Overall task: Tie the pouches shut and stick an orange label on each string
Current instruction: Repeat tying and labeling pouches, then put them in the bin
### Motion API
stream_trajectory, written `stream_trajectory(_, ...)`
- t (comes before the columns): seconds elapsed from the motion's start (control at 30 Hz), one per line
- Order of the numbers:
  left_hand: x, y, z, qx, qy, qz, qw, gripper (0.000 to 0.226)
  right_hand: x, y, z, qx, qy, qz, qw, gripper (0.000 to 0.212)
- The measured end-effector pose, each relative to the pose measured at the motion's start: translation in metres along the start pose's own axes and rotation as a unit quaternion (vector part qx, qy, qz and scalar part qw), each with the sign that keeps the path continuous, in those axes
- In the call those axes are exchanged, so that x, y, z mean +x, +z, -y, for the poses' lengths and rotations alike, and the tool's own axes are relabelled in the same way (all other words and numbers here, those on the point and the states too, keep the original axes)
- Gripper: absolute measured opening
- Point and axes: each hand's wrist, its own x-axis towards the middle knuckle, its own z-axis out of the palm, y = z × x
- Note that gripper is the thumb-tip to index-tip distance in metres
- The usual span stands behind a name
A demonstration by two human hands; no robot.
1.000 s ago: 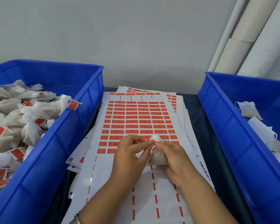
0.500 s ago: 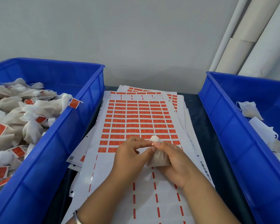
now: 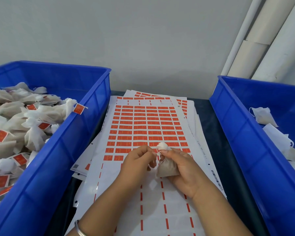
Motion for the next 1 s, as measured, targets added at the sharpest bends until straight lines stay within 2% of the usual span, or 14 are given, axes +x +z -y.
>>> stream_trajectory(0.2, 0.002, -0.003, -0.003, -0.054, -0.046, 0.007, 0.997, 0.030, 0.002, -0.004, 0.000, -0.010, 0.000, 0.032, 0.999, 0.029)
stream_trajectory(0.37, 0.005, -0.008, -0.007, -0.222, -0.123, -0.001, 0.967, 0.024, 0.000, -0.002, 0.001, -0.042, -0.010, 0.059, 0.997, 0.023)
stream_trajectory(0.53, 0.006, -0.019, -0.005, -0.403, -0.160, 0.047, 0.900, 0.022, 0.000, -0.002, -0.001, -0.084, -0.016, 0.049, 0.995, 0.032)
stream_trajectory(0.7, 0.007, -0.025, -0.005, -0.568, -0.181, 0.081, 0.799, 0.017, -0.004, -0.001, 0.003, -0.141, -0.012, 0.098, 0.985, 0.033)
stream_trajectory(0.77, 0.008, -0.026, -0.004, -0.597, -0.171, 0.091, 0.779, 0.015, -0.006, -0.001, 0.003, -0.171, -0.013, 0.118, 0.978, 0.032)
stream_trajectory(0.83, 0.008, -0.026, -0.003, -0.587, -0.151, 0.103, 0.789, 0.016, -0.007, -0.002, 0.004, -0.203, -0.020, 0.129, 0.970, 0.029)
stream_trajectory(0.87, 0.008, -0.027, -0.002, -0.559, -0.134, 0.111, 0.811, 0.017, -0.008, -0.003, 0.004, -0.218, -0.023, 0.134, 0.966, 0.028)
stream_trajectory(0.93, 0.007, -0.031, -0.002, -0.452, -0.090, 0.132, 0.878, 0.019, -0.011, -0.004, 0.006, -0.249, -0.031, 0.148, 0.956, 0.029)
stream_trajectory(0.97, 0.007, -0.033, -0.002, -0.408, -0.071, 0.149, 0.898, 0.021, -0.012, -0.004, 0.007, -0.259, -0.034, 0.157, 0.952, 0.028)
stream_trajectory(1.0, 0.007, -0.035, -0.001, -0.388, -0.058, 0.170, 0.904, 0.024, -0.013, -0.003, 0.008, -0.263, -0.040, 0.164, 0.950, 0.026)
